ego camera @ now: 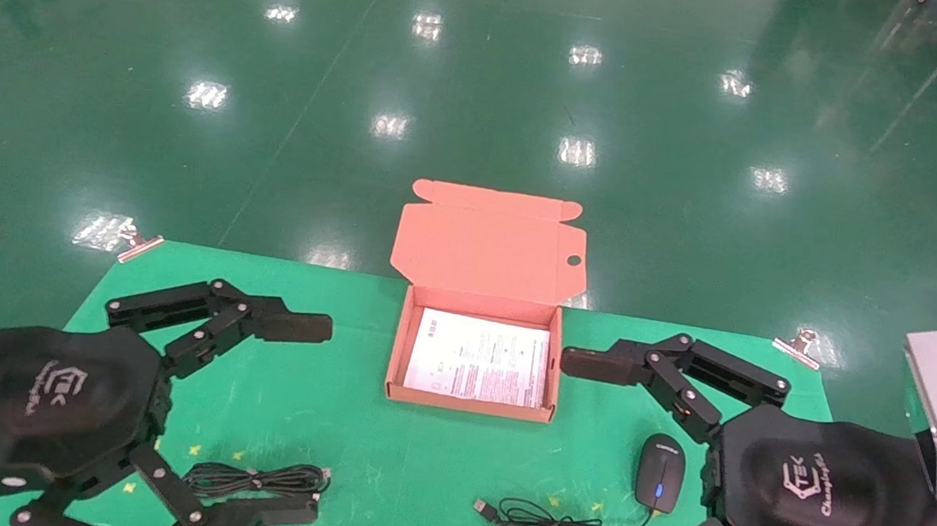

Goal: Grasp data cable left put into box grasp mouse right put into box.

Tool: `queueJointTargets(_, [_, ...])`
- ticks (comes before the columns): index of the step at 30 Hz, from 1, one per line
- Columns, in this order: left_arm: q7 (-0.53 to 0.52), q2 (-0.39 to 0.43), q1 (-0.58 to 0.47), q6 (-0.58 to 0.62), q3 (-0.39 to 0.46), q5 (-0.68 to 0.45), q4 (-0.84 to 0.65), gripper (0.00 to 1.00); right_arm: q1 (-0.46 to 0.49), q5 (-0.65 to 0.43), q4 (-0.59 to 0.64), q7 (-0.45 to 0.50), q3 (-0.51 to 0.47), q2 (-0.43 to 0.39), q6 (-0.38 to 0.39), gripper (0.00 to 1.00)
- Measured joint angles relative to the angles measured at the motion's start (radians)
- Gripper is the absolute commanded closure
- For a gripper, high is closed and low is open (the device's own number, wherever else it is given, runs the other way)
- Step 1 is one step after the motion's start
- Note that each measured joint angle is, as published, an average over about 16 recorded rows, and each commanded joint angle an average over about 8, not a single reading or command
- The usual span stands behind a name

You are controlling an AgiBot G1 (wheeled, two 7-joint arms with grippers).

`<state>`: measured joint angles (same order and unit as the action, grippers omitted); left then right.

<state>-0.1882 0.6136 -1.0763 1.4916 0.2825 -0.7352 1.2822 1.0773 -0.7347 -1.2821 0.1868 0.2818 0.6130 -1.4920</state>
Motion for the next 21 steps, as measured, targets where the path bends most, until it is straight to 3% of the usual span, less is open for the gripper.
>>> queueJointTargets(21, [0.001,-0.001,-0.009,0.002,0.010,-0.026,0.001,0.00,0.008,-0.028,-0.009,-0.008,0.009,-0.003,-0.004,0.00])
